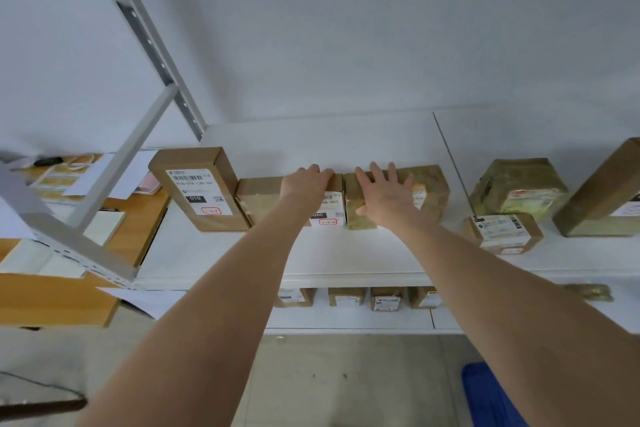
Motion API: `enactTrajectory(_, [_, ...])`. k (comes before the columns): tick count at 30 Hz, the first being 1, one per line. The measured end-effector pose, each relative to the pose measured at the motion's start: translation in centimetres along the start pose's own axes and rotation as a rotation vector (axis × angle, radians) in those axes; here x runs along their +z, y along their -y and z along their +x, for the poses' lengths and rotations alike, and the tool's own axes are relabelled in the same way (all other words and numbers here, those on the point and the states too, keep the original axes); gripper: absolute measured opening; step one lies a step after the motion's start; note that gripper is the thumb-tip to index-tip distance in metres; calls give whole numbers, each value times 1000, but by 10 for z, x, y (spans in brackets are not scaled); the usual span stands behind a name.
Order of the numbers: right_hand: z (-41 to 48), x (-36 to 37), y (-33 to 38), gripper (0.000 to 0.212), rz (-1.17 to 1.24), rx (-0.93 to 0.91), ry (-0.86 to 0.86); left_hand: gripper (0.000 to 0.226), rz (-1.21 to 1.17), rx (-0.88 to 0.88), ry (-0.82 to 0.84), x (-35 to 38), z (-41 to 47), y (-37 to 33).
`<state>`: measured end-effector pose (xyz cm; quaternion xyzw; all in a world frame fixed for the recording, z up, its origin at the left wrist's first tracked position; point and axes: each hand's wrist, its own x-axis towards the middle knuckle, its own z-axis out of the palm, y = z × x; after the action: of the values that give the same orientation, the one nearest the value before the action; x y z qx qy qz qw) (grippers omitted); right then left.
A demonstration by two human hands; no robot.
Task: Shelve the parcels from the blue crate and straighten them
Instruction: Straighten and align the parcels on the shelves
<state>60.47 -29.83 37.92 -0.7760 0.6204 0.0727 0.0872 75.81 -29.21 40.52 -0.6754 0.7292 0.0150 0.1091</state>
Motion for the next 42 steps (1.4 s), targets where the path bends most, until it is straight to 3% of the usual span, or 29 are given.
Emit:
enactTrajectory(10, [-9,10,1,74,26,74,-67,59,-13,-1,2,2,0,0])
enactTrajectory(18, [-27,-2,-18,104,42,34,-137,77,1,94,6,-25,6,-19])
enactTrajectory(26, [-61,-9,-94,119,15,65,-90,72,-88,288,-86,-36,-9,-131])
enactTrajectory(30, [-85,-11,-148,107,-31,7,-71,61,-147,216,-95,-36,-15,-185])
enactTrajectory(34, [-101,-16,-209,61,28,50,-227,57,-123,209,-92,-31,-28,-228])
enactTrajectory(42, [-113,-3,-227,71,43,18,-218,52,-145,64,-152,-35,-35,-221])
